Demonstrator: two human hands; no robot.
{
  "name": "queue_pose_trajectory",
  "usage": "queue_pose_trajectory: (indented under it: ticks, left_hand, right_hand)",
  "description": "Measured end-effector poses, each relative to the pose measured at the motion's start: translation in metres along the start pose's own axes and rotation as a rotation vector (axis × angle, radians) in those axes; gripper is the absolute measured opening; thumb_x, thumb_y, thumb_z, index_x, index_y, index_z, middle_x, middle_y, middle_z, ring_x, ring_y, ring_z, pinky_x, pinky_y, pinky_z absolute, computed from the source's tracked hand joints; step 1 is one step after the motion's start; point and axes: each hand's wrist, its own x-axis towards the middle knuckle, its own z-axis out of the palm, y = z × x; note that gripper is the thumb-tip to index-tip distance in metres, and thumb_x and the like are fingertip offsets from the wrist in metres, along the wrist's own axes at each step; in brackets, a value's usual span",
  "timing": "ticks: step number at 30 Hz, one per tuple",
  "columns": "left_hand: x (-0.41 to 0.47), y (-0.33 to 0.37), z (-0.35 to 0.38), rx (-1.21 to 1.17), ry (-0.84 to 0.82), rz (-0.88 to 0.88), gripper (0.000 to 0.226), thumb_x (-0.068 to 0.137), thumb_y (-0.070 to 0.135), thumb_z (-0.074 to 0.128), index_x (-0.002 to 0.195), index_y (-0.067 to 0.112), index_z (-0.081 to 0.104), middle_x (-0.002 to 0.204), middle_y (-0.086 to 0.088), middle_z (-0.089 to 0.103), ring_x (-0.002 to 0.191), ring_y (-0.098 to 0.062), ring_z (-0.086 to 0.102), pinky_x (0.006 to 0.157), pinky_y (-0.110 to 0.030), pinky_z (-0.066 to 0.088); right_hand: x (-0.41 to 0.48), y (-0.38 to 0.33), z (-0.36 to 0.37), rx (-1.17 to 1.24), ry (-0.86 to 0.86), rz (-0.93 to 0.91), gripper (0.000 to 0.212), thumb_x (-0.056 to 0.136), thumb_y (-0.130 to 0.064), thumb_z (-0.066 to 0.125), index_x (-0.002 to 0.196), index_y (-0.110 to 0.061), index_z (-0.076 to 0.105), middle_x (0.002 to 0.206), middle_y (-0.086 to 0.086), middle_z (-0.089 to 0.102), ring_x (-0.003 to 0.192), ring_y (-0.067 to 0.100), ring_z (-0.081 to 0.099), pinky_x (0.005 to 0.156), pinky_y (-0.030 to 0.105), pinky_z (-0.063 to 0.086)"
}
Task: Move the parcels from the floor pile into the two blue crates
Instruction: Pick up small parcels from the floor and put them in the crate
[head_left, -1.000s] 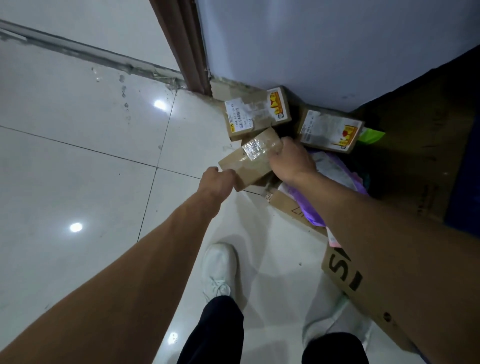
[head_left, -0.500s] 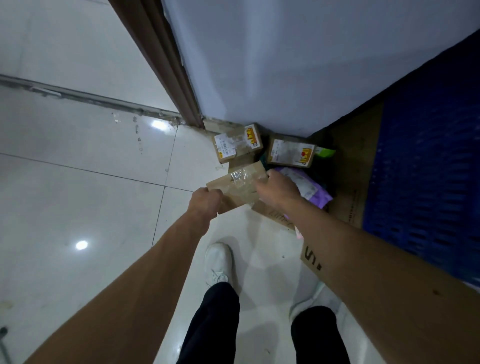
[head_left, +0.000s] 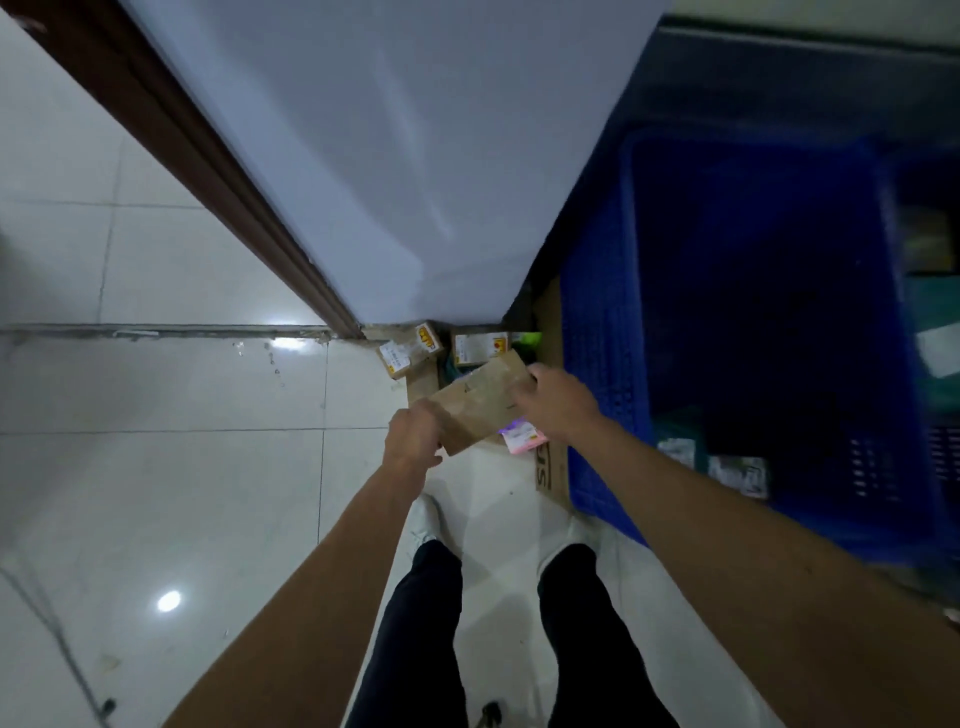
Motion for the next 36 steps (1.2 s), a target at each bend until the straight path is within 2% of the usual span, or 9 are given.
queue_pose_trajectory:
  ticks: [2,6,11,13,19,24,30,32,36]
  left_hand:
    - [-0.032,0.009,0.005,0.040,-0.007,0.051,0.033,0.100,0.021,0.044,0.121,0.001,0.059,0.116,-0.022,0.065,0.105,-0.036,0.065,0.085,-0.048,0.057]
    - [-0.092,0.021,0.011,0.054,-0.024,0.062,0.032,0.101,0.033,0.048,0.115,0.008,0.061,0.113,-0.016,0.067,0.100,-0.030,0.065,0.083,-0.042,0.055]
    - [-0.145,0.027,0.011,0.108,-0.062,0.082,0.024,0.098,0.025,0.052,0.111,0.009,0.064,0.107,-0.014,0.068,0.095,-0.029,0.063,0.082,-0.038,0.053]
    - [-0.162,0.030,0.014,0.115,-0.061,0.092,0.028,0.097,0.029,0.052,0.111,0.009,0.065,0.107,-0.014,0.070,0.096,-0.030,0.066,0.083,-0.039,0.054]
    - [-0.194,0.037,0.045,0.069,-0.047,0.097,0.050,0.098,0.053,0.042,0.120,0.013,0.063,0.109,-0.012,0.072,0.094,-0.029,0.070,0.065,-0.034,0.054]
    - [-0.216,0.047,0.088,0.033,-0.021,0.167,0.041,0.095,0.042,0.049,0.117,0.011,0.065,0.105,-0.011,0.072,0.088,-0.026,0.069,0.065,-0.032,0.052]
    - [-0.228,0.067,0.139,-0.023,0.066,0.235,0.029,0.101,0.036,0.048,0.097,0.009,0.059,0.085,-0.014,0.066,0.081,-0.030,0.065,0.088,-0.045,0.056]
    - [-0.226,0.072,0.153,-0.028,0.077,0.233,0.030,0.100,0.036,0.050,0.101,0.007,0.059,0.087,-0.017,0.067,0.080,-0.030,0.066,0.083,-0.045,0.058]
    - [-0.228,0.074,0.177,-0.061,0.065,0.260,0.026,0.100,0.030,0.050,0.108,0.008,0.060,0.088,-0.014,0.067,0.076,-0.025,0.067,0.067,-0.037,0.059]
  right_hand:
    - [-0.034,0.006,-0.023,0.026,0.035,0.026,0.050,0.098,-0.044,0.042,0.136,-0.013,0.051,0.120,0.012,0.059,0.103,0.029,0.059,0.078,0.037,0.048]
    - [-0.091,0.014,-0.053,0.113,0.064,0.055,0.054,0.096,-0.047,0.045,0.139,-0.014,0.049,0.122,0.010,0.059,0.106,0.028,0.058,0.075,0.035,0.046]
    - [-0.134,0.023,-0.075,0.239,0.068,0.023,0.032,0.091,-0.042,0.056,0.111,-0.018,0.061,0.101,0.004,0.064,0.089,0.021,0.063,0.073,0.036,0.052]
    - [-0.147,0.028,-0.085,0.258,0.075,0.004,0.033,0.089,-0.041,0.060,0.112,-0.018,0.062,0.100,0.004,0.065,0.087,0.021,0.063,0.072,0.036,0.052]
    - [-0.170,0.057,-0.122,0.241,0.124,-0.023,0.027,0.084,-0.035,0.063,0.105,-0.019,0.065,0.099,0.004,0.067,0.088,0.023,0.063,0.069,0.032,0.047]
    - [-0.178,0.082,-0.161,0.216,0.176,-0.076,0.033,0.086,-0.039,0.059,0.109,-0.015,0.064,0.100,0.005,0.068,0.091,0.024,0.063,0.077,0.035,0.049]
    - [-0.178,0.117,-0.210,0.266,0.200,-0.126,0.057,0.095,-0.062,0.044,0.110,-0.010,0.064,0.100,0.008,0.065,0.092,0.028,0.062,0.075,0.038,0.046]
    - [-0.176,0.128,-0.222,0.283,0.204,-0.122,0.062,0.096,-0.066,0.037,0.114,-0.014,0.064,0.103,0.007,0.065,0.091,0.027,0.061,0.076,0.039,0.046]
    - [-0.173,0.148,-0.235,0.328,0.240,-0.102,0.072,0.095,-0.073,0.027,0.103,-0.013,0.065,0.095,0.007,0.065,0.081,0.024,0.060,0.072,0.039,0.045]
